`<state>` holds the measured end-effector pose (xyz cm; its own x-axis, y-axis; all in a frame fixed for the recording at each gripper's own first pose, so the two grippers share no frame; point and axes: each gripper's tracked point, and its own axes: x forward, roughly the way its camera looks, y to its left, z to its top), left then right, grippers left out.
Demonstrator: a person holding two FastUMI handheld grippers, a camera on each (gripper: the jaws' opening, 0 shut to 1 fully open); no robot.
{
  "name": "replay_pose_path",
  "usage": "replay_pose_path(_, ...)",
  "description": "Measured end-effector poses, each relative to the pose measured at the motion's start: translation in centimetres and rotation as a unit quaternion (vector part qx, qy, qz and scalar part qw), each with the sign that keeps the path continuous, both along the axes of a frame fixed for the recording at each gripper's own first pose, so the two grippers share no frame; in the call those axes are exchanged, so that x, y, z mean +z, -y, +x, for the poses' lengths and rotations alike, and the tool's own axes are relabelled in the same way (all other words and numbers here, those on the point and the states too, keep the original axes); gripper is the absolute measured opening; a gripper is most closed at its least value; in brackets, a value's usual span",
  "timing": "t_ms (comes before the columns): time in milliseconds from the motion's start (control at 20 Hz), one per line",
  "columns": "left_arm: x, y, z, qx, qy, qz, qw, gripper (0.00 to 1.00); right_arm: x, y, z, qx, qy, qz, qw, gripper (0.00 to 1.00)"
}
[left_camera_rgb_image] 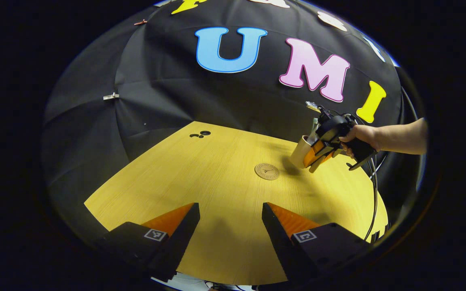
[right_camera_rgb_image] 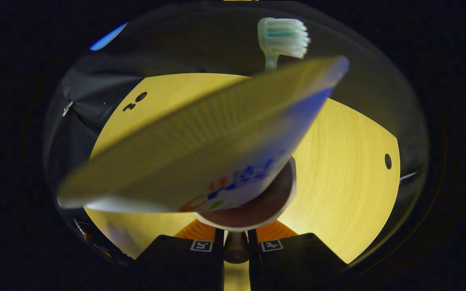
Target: Put the toothbrush and toothpaste on the desktop into the cup, then pick up the cup and place it on the coaster on the desktop.
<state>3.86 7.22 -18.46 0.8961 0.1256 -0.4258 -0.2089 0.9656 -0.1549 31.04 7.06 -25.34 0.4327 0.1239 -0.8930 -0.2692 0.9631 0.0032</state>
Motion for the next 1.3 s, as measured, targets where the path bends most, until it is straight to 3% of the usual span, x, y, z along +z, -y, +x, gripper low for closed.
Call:
replay_pose_path(350,-0.8,-2.2,-2.4,0.030,-0.010,-0.008,0.999,0.98,-1.0,-6.2,-1.2,0.050,-0.018,-0.005,0.999,0.25)
replay_pose_path(600,-1.7,-4.0,-4.5,0.057,-0.021,-0.018,0.998,0.98,-2.1,-8.7,-1.8,0.068,-0.030,-0.012,0.997,0.28)
replay_pose_path(850,-2.3,-5.0,-6.1,0.076,-0.028,-0.029,0.996,0.98,-3.8,-10.0,-1.9,0.074,-0.043,-0.030,0.996,0.28)
replay_pose_path(1300,-1.7,-5.2,-6.1,0.074,-0.026,-0.021,0.997,0.98,-5.5,-10.5,-2.5,0.078,-0.063,-0.056,0.993,0.29)
